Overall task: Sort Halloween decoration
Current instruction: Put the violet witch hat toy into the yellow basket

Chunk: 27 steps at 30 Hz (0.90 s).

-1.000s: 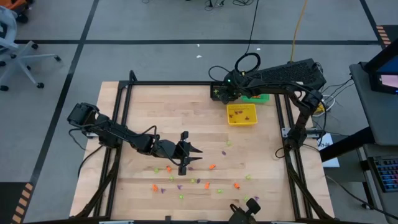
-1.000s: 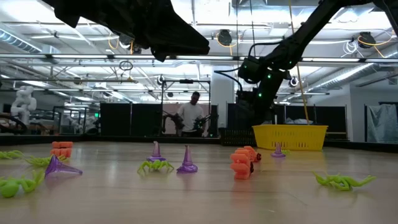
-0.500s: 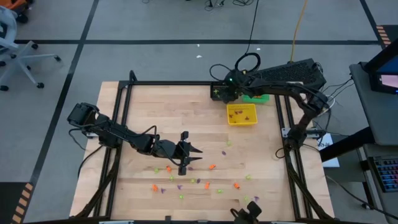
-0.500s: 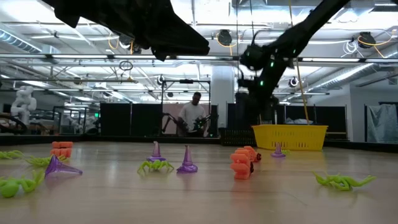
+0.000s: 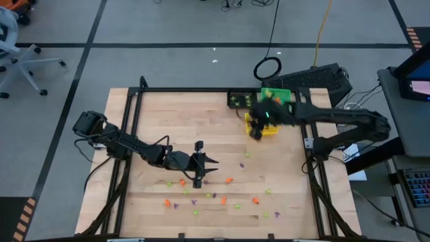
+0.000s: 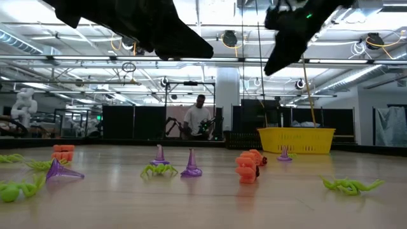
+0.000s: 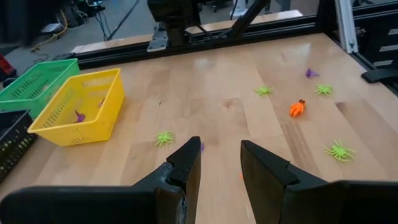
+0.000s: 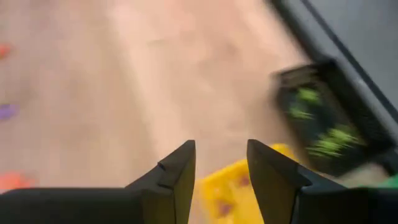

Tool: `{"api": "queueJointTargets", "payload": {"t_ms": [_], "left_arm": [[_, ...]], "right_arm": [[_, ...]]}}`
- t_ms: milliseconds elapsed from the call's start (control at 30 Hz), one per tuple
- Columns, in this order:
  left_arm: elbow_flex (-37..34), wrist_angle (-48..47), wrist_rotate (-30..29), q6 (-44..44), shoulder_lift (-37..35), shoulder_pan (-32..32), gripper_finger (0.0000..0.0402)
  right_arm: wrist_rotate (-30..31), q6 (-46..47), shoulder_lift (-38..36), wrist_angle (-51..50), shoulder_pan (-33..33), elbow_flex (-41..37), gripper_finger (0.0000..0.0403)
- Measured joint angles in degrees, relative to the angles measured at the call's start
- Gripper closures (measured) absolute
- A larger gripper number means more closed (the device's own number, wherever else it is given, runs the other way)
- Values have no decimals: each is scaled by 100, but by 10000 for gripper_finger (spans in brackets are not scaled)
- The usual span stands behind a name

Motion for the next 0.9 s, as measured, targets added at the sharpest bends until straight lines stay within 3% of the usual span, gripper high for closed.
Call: {"api": "queueJointTargets", "payload": {"t_ms": [100, 233, 467, 700, 900], "left_arm": [[0, -58, -15, -8, 0, 0, 288], [2, -234, -15, -53, 0, -17, 288], [2, -770, -15, -664, 0, -50, 288], [2, -930, -11, -1544, 0, -79, 288], [2, -964, 2, -1857, 0, -336, 288]], "right_arm": [[22, 244, -389, 407, 847, -511, 272], [496, 709, -687, 1179, 1940, -1343, 273], [1123, 1447, -500, 2589, 3285, -2491, 273], [1511, 1548, 239, 2846, 3758, -2611, 273], [1688, 1472, 985, 3471, 3669, -2613, 270]]}}
